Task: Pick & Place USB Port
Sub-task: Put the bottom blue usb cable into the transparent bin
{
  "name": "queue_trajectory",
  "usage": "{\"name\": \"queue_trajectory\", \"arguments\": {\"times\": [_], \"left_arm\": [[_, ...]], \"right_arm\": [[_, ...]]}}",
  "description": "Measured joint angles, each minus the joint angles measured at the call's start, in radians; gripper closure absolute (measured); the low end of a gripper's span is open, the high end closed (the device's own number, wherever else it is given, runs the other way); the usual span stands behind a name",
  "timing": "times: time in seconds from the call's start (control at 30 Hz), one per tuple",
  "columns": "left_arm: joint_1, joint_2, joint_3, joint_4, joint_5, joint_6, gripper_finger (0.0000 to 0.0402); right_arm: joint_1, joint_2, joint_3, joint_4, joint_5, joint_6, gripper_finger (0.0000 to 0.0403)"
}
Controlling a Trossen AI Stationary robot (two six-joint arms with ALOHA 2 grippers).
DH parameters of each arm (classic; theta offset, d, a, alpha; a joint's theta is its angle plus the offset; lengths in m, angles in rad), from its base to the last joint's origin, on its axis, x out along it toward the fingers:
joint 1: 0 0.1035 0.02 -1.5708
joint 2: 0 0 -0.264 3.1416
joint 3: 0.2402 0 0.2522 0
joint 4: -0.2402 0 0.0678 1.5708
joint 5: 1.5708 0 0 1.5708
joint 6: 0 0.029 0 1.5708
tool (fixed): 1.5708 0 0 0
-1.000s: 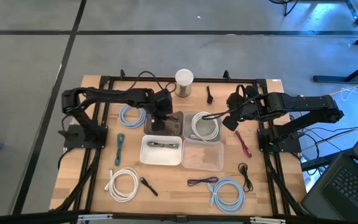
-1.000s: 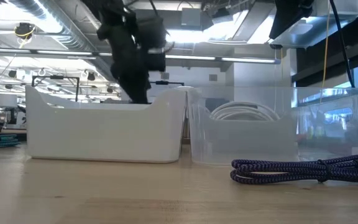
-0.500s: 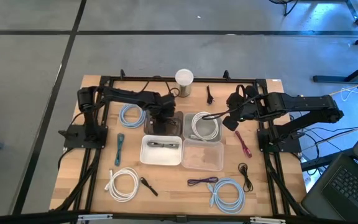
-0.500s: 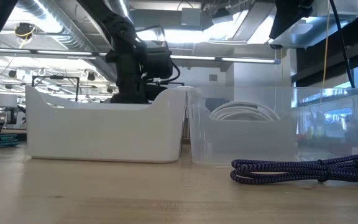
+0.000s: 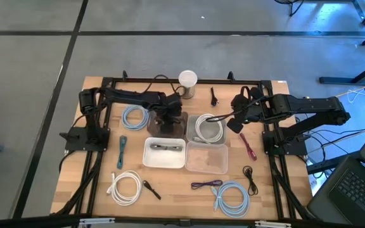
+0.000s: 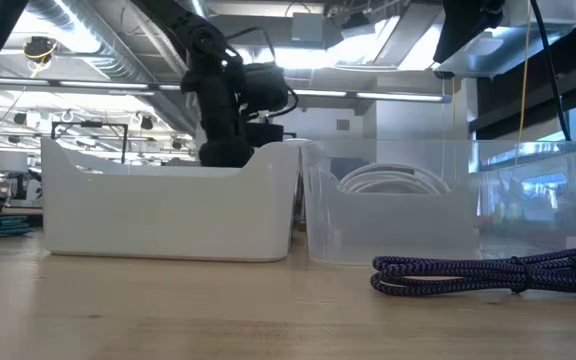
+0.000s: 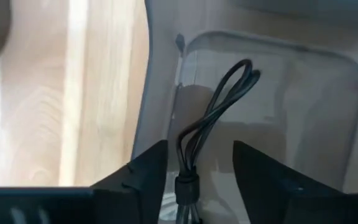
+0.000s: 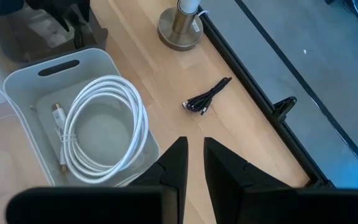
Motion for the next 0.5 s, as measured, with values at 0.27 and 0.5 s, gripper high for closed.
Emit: {"name": "queue_trajectory", "arguments": {"times": [0.27,0.5], "left_arm": [[-0.017,-0.001,0.102,-0.193,0.003,-0.03,0.0189],[-0.058,-0.002,0.191,-0.339,0.005,-0.03,0.0187]], "right_arm": [[0.0,0.0,0.0,-0.004,0.0,0.0,0.0347],[0.0,0.0,0.0,-0.004,0.0,0.0,0.0347]]}}
